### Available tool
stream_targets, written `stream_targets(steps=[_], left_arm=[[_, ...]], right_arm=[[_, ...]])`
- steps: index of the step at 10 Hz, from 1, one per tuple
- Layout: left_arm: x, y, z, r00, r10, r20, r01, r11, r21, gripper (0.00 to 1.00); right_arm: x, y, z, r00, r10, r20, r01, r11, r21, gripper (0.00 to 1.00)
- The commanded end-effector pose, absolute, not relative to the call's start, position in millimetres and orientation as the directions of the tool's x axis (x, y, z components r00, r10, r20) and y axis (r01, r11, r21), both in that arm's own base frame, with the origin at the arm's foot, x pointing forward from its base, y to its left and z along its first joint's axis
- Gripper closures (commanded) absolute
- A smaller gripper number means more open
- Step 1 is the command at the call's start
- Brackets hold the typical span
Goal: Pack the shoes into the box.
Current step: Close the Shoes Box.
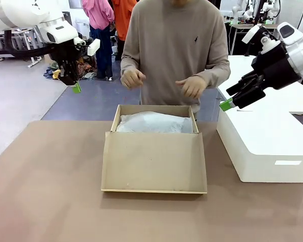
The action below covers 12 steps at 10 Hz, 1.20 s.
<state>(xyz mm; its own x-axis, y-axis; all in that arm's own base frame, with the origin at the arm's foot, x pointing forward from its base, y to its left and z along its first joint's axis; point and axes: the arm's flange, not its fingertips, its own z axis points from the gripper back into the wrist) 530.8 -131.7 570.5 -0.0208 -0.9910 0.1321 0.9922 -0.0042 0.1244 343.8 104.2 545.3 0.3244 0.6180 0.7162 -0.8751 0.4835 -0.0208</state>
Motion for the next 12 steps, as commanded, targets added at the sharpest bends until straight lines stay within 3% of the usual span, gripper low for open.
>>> stream_targets(steps=[1, 6, 9, 10, 12], left_arm=[[538.9, -123.4, 564.4, -0.058, -0.971, 0.233, 0.997, -0.043, 0.069, 0.94], [565.2, -85.0, 500.2, -0.21, -0.869, 0.448, 0.951, -0.288, -0.113, 0.94], [572.2, -87.8, 468.1, -0.206, -0.839, 0.504, 0.932, -0.325, -0.161, 0.94], [574.1, -90.6, 464.5, -0.152, -0.841, 0.519, 0.944, -0.279, -0.175, 0.94], [567.0, -85.8, 461.2, -0.202, -0.86, 0.468, 0.938, -0.307, -0.159, 0.94]], right_arm=[[345.7, 104.0, 544.2, 0.306, 0.607, 0.733, -0.885, 0.465, -0.015, 0.0], [345.7, 104.0, 544.2, 0.306, 0.607, 0.733, -0.885, 0.465, -0.015, 0.0], [345.7, 104.0, 544.2, 0.306, 0.607, 0.733, -0.885, 0.465, -0.015, 0.0], [345.7, 104.0, 544.2, 0.306, 0.607, 0.733, -0.885, 0.465, -0.015, 0.0], [345.7, 104.0, 544.2, 0.306, 0.607, 0.733, -0.885, 0.465, -0.015, 0.0]])
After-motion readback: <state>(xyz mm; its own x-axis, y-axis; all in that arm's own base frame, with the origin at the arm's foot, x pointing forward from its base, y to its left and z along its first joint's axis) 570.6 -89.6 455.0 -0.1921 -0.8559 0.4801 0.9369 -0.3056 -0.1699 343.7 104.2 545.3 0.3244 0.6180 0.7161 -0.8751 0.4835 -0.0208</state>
